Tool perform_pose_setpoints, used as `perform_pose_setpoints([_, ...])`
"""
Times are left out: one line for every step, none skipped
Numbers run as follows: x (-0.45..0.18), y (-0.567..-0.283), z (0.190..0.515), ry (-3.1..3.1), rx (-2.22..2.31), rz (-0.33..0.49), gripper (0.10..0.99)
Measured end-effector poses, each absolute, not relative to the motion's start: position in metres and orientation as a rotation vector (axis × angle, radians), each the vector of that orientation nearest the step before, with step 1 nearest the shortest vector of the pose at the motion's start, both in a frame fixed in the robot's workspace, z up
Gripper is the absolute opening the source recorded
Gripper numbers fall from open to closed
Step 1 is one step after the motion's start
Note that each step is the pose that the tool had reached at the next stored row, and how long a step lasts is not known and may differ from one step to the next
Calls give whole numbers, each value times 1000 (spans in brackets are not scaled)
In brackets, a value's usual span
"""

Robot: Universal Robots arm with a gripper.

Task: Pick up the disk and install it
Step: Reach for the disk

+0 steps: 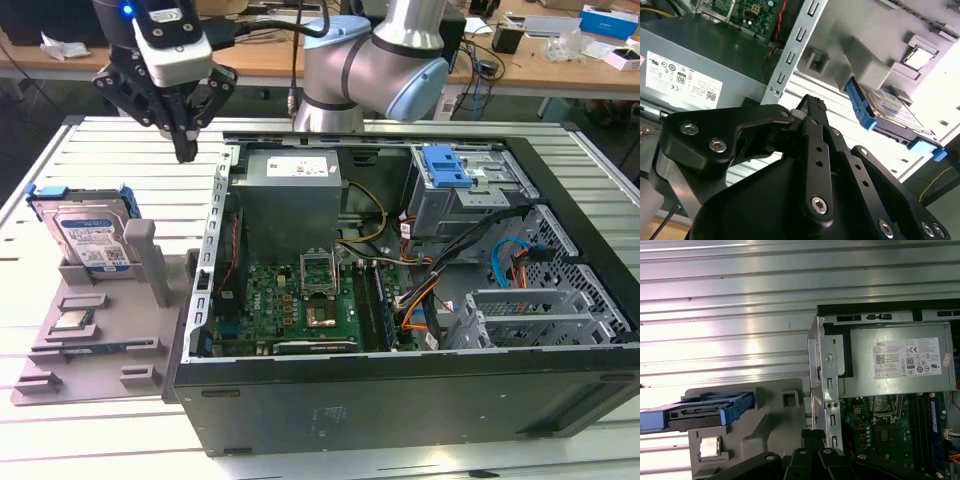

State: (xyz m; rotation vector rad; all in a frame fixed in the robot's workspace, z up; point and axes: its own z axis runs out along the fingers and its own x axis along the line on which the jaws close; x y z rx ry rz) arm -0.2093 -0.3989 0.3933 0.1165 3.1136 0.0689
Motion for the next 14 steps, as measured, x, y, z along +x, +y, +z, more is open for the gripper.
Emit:
perform_pose_setpoints([-211, -399, 393, 3114, 117, 69, 106])
perform_pose_setpoints([-214, -399, 393, 3114, 117, 69, 106])
perform_pose_setpoints([-218, -399, 393, 3114, 117, 69, 106])
perform_pose_setpoints([-223, -399, 393, 3114, 117, 69, 106])
perform_pose_setpoints([-225, -399, 393, 3114, 117, 69, 106])
perform_pose_setpoints([-227, -399, 393, 3114, 117, 69, 106])
perform_pose_setpoints([-230, -399, 393, 3114, 117, 69, 106])
perform_pose_setpoints([-232, -399, 393, 3114, 117, 69, 106])
perform_pose_setpoints([-234, -399, 393, 3114, 117, 69, 106])
perform_pose_setpoints([-237, -399, 393, 3114, 117, 69, 106])
perform_pose_setpoints([-239, -399, 393, 3114, 117, 69, 106])
perform_pose_setpoints([-241, -399, 393, 3114, 117, 69, 106])
perform_pose_setpoints([-243, -399, 393, 3114, 117, 69, 106])
perform_pose_setpoints([-246, -399, 393, 3114, 117, 69, 106])
